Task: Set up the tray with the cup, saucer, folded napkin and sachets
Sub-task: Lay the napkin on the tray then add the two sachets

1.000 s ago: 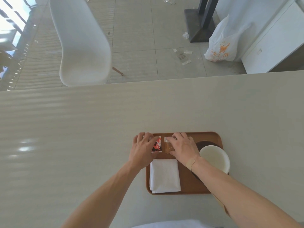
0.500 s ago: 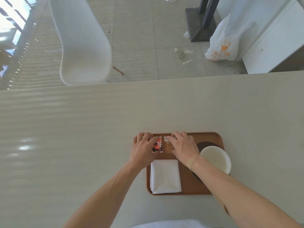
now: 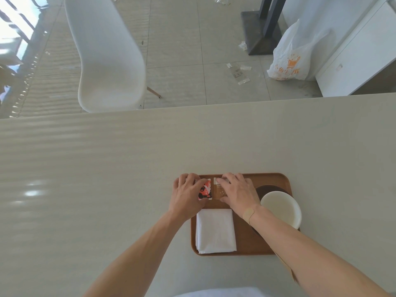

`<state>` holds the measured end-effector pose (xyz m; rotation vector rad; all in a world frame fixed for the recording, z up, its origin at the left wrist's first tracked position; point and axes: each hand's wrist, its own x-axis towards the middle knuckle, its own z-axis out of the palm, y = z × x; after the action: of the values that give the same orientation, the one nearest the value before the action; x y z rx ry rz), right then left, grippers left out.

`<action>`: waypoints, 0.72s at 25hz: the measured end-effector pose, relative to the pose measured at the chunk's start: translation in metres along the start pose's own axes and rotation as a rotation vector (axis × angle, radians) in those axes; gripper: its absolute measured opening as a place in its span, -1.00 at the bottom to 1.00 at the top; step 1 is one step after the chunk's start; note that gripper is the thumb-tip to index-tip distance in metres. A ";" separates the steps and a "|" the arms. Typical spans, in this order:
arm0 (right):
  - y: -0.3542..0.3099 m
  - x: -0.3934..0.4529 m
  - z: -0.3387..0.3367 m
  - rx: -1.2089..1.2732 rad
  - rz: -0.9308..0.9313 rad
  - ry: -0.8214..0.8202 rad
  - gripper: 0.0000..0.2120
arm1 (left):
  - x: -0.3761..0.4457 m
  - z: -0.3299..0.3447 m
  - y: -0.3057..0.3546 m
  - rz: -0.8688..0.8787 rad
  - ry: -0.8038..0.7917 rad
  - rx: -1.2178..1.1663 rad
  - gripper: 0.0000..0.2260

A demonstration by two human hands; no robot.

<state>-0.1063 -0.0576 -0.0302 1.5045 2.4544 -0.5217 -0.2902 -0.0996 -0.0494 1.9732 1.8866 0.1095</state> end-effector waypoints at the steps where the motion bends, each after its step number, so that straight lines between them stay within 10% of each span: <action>1: 0.000 0.000 0.000 0.002 -0.001 0.003 -0.45 | 0.000 0.000 0.000 0.000 0.000 0.000 -0.49; 18: -0.001 0.000 0.005 0.059 0.029 0.027 -0.46 | 0.000 0.002 0.000 0.014 0.009 0.007 -0.49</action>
<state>-0.1072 -0.0598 -0.0346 1.5775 2.4534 -0.5763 -0.2893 -0.1000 -0.0513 1.9941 1.8814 0.1156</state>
